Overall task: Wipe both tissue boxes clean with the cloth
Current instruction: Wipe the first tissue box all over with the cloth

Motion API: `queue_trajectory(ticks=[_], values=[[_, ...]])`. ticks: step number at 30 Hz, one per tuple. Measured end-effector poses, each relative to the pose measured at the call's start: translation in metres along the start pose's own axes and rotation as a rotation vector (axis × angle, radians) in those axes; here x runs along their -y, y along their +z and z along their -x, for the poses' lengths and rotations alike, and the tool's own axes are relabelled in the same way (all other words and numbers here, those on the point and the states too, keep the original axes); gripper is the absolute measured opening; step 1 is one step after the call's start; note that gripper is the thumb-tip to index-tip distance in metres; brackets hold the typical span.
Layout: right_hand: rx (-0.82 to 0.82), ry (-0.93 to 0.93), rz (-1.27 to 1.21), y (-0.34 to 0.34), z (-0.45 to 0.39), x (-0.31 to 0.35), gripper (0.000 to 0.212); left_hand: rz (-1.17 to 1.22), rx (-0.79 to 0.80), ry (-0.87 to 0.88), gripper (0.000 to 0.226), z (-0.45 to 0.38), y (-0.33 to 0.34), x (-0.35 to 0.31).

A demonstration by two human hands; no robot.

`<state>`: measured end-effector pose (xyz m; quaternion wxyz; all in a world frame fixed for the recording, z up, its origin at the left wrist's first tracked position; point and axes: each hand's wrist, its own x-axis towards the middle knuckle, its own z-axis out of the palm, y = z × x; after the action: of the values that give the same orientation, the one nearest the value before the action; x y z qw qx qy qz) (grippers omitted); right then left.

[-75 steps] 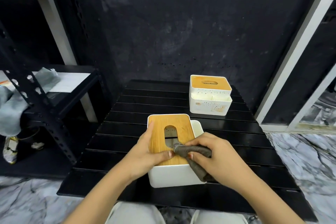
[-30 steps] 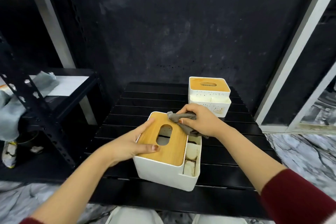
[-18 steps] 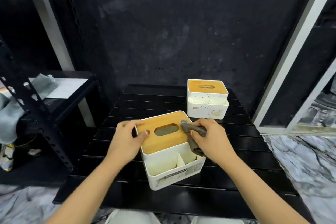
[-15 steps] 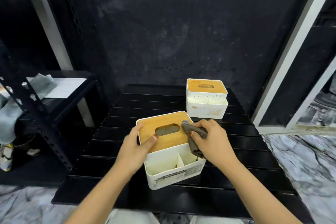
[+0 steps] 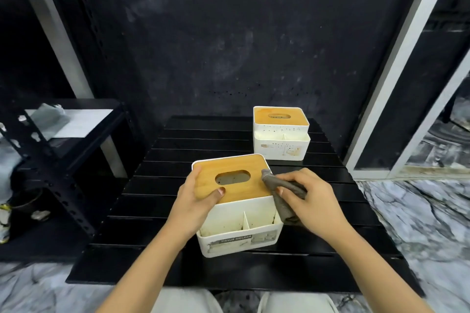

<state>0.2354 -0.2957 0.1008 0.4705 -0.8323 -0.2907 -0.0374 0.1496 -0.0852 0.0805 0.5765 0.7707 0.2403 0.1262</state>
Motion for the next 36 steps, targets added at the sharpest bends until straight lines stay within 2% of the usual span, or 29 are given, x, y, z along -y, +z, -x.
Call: queue_trajectory(ticks=[6, 9, 13, 20, 24, 26, 28, 30, 33, 36], values=[[-0.093, 0.079, 0.077, -0.010, 0.025, -0.027, 0.028, 0.023, 0.024, 0.019, 0.076, 0.000, -0.001, -0.001], [-0.065, 0.150, 0.245, -0.002, 0.032, -0.046, 0.019, 0.010, 0.031, 0.014, 0.076, 0.000, -0.003, -0.001], [0.040, 0.206, 0.446, 0.010, 0.036, -0.061, 0.027, 0.011, 0.056, 0.027, 0.074, 0.001, -0.004, -0.002], [0.073, 0.193, 0.521, 0.014, 0.040, -0.066, 0.028, -0.025, 0.069, 0.040, 0.074, 0.003, -0.005, -0.003], [0.139, 0.236, 0.581, 0.009, 0.035, -0.062, 0.032, -0.105, 0.081, 0.105, 0.066, 0.010, -0.010, -0.005], [0.062, 0.161, 0.477, 0.004, 0.033, -0.055, 0.039, -0.161, 0.077, 0.176, 0.056, 0.019, -0.018, -0.002], [0.022, 0.051, 0.183, 0.000, 0.034, -0.038, 0.040, -0.182, 0.103, 0.224, 0.045, 0.029, -0.028, 0.004], [0.129, -0.004, -0.054, -0.002, 0.037, -0.021, 0.045, -0.174, 0.156, 0.225, 0.044, 0.040, -0.037, 0.012], [0.262, -0.029, -0.016, 0.001, 0.039, -0.013, 0.053, -0.243, 0.209, 0.261, 0.070, 0.050, -0.045, 0.023], [0.231, -0.037, 0.039, 0.004, 0.036, -0.015, 0.058, -0.287, 0.214, 0.275, 0.078, 0.053, -0.044, 0.027]])
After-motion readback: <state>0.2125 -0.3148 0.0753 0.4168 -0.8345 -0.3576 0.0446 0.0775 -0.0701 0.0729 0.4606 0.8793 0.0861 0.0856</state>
